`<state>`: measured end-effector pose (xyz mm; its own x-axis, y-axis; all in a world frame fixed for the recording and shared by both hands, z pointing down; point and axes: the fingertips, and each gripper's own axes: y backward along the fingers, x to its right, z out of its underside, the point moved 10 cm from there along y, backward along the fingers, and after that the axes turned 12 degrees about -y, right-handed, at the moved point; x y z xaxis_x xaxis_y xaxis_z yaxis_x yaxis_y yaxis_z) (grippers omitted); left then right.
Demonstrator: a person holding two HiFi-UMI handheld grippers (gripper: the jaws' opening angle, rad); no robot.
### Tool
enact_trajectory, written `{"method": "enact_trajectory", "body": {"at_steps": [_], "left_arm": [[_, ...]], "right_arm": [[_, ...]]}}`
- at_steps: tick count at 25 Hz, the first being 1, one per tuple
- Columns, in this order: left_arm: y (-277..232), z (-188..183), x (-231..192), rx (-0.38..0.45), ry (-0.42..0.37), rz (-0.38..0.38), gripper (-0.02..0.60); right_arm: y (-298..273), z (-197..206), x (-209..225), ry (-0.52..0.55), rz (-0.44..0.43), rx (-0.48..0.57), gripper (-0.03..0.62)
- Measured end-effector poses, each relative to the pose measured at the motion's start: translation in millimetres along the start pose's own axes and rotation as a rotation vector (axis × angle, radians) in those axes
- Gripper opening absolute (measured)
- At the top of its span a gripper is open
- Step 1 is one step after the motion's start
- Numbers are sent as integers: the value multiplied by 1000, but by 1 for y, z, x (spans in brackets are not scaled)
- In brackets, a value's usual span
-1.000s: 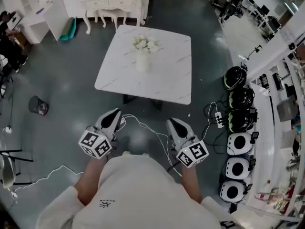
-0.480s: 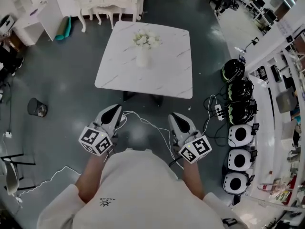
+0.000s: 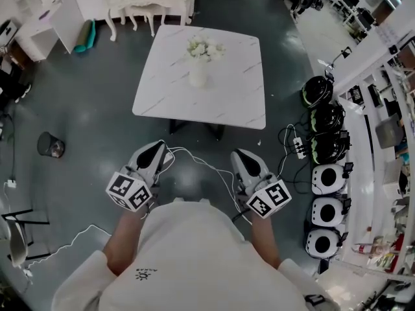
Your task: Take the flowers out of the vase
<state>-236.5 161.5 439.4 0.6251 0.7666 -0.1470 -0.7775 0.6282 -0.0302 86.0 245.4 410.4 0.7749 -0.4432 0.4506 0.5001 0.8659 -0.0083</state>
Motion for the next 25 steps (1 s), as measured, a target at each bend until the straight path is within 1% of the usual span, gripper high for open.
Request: {"method": "enact_trajectory", "body": {"at_steps": [4,9,12,18,25], "left_arm": [[6,-1,-5,7,-1,10,-12],[16,2,-13,-17,-1,19,-12],[24,3,-17,-18,-8,32,-12],[43,12,-24,-14,7,39,-12],[59,17,-32,-23,9,39,-12]], "right_arm": [[-3,3,-9,5,2,-4,2],[-7,10,-24,32,21,-9,2],[-7,15,-33,44,34,-14,2],[-6,26,-47,48,60,-12,2],[-11,38,-61,46,65,-23,2]]}}
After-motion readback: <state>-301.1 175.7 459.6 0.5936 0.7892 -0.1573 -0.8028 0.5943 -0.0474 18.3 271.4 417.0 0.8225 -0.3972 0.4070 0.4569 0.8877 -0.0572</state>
